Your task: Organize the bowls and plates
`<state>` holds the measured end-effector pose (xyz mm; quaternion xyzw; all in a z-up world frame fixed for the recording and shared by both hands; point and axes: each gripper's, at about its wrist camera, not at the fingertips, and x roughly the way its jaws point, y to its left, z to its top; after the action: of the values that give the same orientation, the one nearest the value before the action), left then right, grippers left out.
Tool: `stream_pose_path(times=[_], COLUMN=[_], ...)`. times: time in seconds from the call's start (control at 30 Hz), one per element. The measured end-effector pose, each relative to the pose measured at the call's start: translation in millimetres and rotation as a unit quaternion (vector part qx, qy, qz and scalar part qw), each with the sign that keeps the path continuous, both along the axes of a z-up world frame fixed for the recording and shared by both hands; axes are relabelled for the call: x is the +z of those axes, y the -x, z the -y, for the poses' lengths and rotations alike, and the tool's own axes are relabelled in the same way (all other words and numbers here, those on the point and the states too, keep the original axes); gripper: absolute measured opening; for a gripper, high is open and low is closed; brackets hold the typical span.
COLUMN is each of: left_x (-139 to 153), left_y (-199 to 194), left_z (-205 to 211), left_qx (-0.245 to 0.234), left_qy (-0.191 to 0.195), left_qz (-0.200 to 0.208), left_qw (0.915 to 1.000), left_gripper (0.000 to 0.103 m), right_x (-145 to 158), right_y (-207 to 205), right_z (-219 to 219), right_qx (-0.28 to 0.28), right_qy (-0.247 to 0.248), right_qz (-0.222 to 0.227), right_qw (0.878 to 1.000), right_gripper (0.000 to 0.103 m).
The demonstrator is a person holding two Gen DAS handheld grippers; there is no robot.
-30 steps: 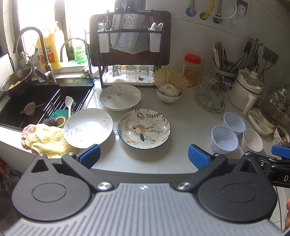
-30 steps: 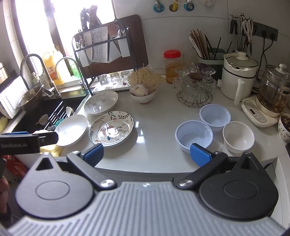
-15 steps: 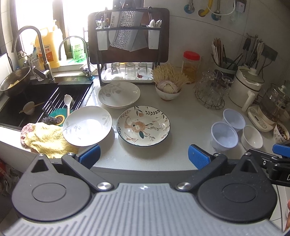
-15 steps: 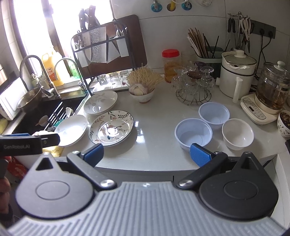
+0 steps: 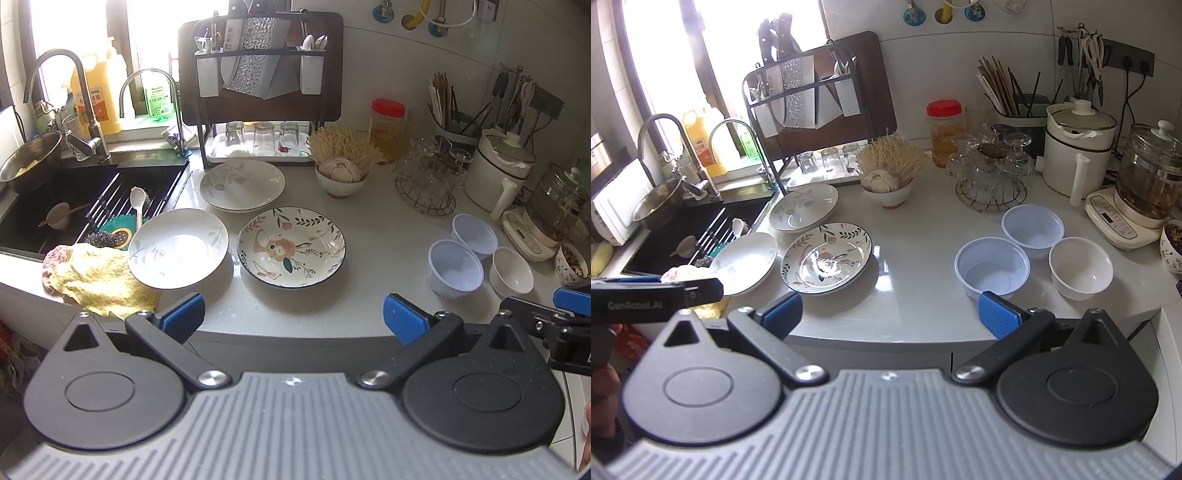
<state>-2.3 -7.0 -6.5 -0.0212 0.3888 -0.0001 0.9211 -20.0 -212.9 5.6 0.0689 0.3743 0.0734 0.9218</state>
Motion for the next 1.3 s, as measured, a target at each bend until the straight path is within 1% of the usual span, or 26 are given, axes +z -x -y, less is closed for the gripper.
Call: stream_pose_path(times=[0.1, 0.23, 0.53, 0.7, 0.93, 1.0, 1.07, 1.17, 1.3], left_x=[0.2, -0.2, -0.6, -2.8, -12.1, -11.9, -11.4, -10.9, -13.5], left_y=[4.4, 9.3, 19.3, 29.3, 44.3, 46.9, 48.0, 46.3, 36.2], left_z=[0.8, 0.9, 2.1, 3.7, 6.0, 5.2, 4.8, 3.8, -3.3], left_qx=[-0.003, -0.004, -0.005, -0.005, 0.009, 0.011, 0.009, 0.008, 0.004], left_qy=[-0.001, 0.007, 0.008, 0.015, 0.01, 0.016, 0.022, 0.021, 0.028], left_qz=[0.001, -0.001, -0.004, -0.011, -0.022, -0.022, -0.022, -0.024, -0.027], left_qw=[1.0, 1.0, 0.9999, 0.9998, 0.9997, 0.9996, 0.9995, 0.9995, 0.9992], left_gripper=[0.103, 0.103, 0.103, 0.103, 0.103, 0.103, 0.103, 0.103, 0.103], right_x=[4.1, 5.2, 5.5, 8.4, 2.7, 2.0, 1.2, -0.2, -0.9], right_y=[6.0, 12.1, 20.6, 29.4, 34.4, 36.5, 38.7, 38.1, 33.4], right_z=[0.1, -0.5, 2.1, 4.1, 7.6, 7.5, 6.6, 4.9, 0.7], right_qx=[0.005, 0.005, 0.004, 0.008, 0.018, 0.022, 0.027, 0.029, 0.023], right_qy=[-0.008, -0.009, -0.015, -0.019, -0.025, -0.027, -0.028, -0.034, -0.034], right_qz=[0.013, 0.017, 0.017, 0.034, 0.028, 0.025, 0.024, 0.019, 0.025], right_qw=[1.0, 1.0, 1.0, 0.999, 0.999, 0.999, 0.999, 0.999, 0.999], right_gripper=[0.103, 0.103, 0.103, 0.103, 0.103, 0.103, 0.103, 0.103, 0.103])
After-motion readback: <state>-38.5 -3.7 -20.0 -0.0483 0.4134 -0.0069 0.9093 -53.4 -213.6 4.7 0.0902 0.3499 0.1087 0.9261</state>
